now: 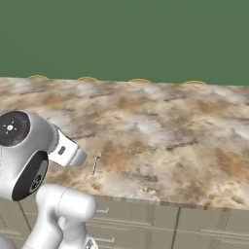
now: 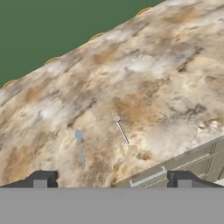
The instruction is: Organize the utensils by type. Pick up the wooden spoons from the counter and place them in the open cabinet. Then pick up the metallic utensils from the counter and place them in the open drawer.
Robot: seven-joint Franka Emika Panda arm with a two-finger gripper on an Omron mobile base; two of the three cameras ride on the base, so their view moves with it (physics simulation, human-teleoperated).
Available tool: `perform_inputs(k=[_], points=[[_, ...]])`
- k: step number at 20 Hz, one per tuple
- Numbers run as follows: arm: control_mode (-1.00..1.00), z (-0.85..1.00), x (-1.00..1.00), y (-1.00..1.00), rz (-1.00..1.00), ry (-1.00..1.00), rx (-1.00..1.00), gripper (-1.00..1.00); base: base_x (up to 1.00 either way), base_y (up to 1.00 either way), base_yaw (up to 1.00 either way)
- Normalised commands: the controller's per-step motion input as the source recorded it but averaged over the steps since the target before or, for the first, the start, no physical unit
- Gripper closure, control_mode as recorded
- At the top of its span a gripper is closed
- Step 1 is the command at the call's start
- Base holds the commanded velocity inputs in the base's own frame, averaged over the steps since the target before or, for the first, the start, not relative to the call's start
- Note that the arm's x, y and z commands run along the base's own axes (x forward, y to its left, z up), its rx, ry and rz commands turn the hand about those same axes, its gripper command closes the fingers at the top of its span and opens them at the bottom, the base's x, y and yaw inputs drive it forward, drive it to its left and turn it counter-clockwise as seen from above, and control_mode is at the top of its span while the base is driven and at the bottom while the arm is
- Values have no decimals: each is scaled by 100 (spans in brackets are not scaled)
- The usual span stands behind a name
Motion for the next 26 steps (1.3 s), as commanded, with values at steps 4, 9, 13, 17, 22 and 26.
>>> perform_inputs(k=[4, 9, 13, 17, 22, 26], points=[[100, 0, 0, 0, 0, 0, 0, -100, 0, 0, 0], [100, 0, 0, 0, 0, 0, 0, -100, 4, 0, 0], [-100, -16, 40, 0, 0, 24, -10, -100, 0, 0, 0], [-100, -25, 58, 3, 0, 26, -18, -100, 0, 0, 0], [-100, -37, 58, 18, 0, 22, -19, -100, 0, 0, 0], [-100, -56, 50, 14, 4, 8, -12, -100, 0, 0, 0]])
